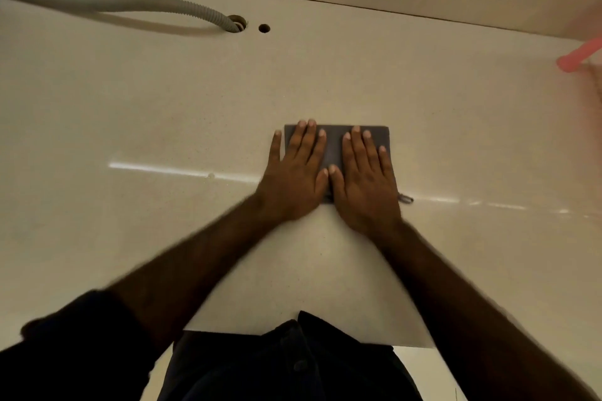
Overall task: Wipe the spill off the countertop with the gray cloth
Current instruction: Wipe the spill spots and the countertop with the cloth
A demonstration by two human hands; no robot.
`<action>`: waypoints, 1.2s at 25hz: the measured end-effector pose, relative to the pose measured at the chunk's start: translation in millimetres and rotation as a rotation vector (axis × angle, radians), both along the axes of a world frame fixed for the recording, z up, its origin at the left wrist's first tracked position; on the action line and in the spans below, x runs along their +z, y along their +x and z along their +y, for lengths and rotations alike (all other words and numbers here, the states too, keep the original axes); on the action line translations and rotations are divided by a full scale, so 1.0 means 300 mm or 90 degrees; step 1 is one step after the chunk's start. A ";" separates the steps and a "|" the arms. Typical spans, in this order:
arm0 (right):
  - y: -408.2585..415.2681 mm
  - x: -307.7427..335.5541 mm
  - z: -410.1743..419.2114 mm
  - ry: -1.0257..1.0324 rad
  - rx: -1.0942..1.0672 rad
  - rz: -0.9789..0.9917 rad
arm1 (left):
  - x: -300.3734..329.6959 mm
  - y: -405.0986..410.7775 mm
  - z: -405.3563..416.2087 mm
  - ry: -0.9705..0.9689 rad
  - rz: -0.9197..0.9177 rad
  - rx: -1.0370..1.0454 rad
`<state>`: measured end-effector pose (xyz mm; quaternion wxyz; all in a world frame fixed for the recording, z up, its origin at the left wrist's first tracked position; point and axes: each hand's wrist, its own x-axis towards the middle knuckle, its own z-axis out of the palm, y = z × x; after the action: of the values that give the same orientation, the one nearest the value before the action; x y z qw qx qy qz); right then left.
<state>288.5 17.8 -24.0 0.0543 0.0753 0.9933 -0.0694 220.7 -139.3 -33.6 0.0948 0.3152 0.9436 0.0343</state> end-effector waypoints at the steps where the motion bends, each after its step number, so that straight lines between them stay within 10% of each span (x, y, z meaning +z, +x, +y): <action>1: -0.066 0.000 -0.005 0.004 -0.006 -0.002 | 0.004 -0.065 0.006 -0.007 -0.005 0.007; 20: 0.158 -0.036 -0.344 -0.058 0.284 0.011 | -0.012 0.313 -0.500 0.014 0.050 0.234; 30: -0.263 -0.032 -0.564 -0.039 0.419 0.046 | -0.019 0.067 -0.683 0.032 0.046 0.397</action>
<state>209.6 -151.4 -33.7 0.0410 -0.2536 0.9631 -0.0803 240.7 -344.0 -39.3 0.0388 0.0137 0.9964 0.0737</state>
